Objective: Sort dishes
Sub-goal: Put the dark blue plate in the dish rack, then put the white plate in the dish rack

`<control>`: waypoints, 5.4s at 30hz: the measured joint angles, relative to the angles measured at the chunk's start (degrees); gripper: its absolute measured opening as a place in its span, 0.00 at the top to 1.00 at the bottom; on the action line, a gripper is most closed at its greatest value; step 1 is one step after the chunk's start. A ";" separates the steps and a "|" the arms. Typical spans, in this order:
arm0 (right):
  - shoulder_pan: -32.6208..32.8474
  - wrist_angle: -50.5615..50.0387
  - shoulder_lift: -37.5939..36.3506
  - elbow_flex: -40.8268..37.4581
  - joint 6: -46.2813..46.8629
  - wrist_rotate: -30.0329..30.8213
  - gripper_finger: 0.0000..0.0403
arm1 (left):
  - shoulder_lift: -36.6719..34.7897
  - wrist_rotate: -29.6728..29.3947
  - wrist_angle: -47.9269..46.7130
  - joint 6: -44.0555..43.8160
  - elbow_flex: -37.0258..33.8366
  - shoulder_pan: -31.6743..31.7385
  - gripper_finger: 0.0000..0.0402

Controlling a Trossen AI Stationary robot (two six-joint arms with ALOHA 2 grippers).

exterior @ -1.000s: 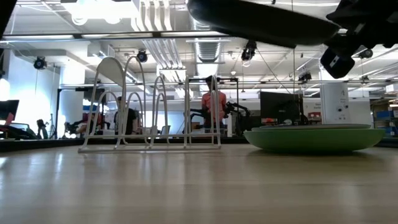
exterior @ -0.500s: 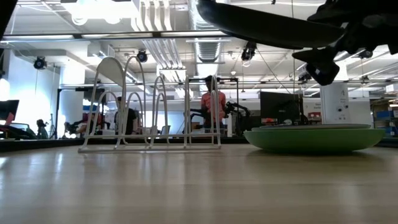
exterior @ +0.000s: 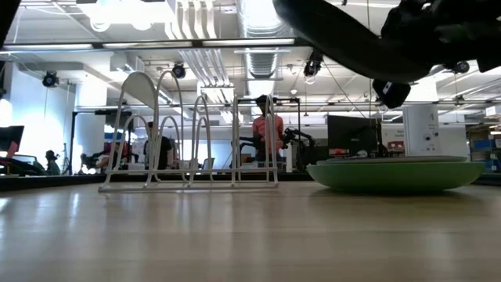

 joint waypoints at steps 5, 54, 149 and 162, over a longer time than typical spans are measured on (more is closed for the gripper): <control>-0.11 0.29 -0.54 0.00 -6.93 -0.09 0.97 | -0.35 0.12 1.71 -1.68 0.52 -0.66 0.90; 1.08 -9.79 -12.81 5.54 -20.61 24.28 0.61 | 2.27 -19.65 2.29 -0.29 0.64 -1.40 0.95; 1.11 -31.61 -13.74 5.18 -2.19 24.27 0.57 | 0.55 -2.92 -7.39 -16.16 -12.45 22.38 0.82; 1.11 -31.63 -13.74 5.18 -2.19 24.29 0.57 | 0.55 -2.92 -6.88 -16.14 -12.43 22.40 0.61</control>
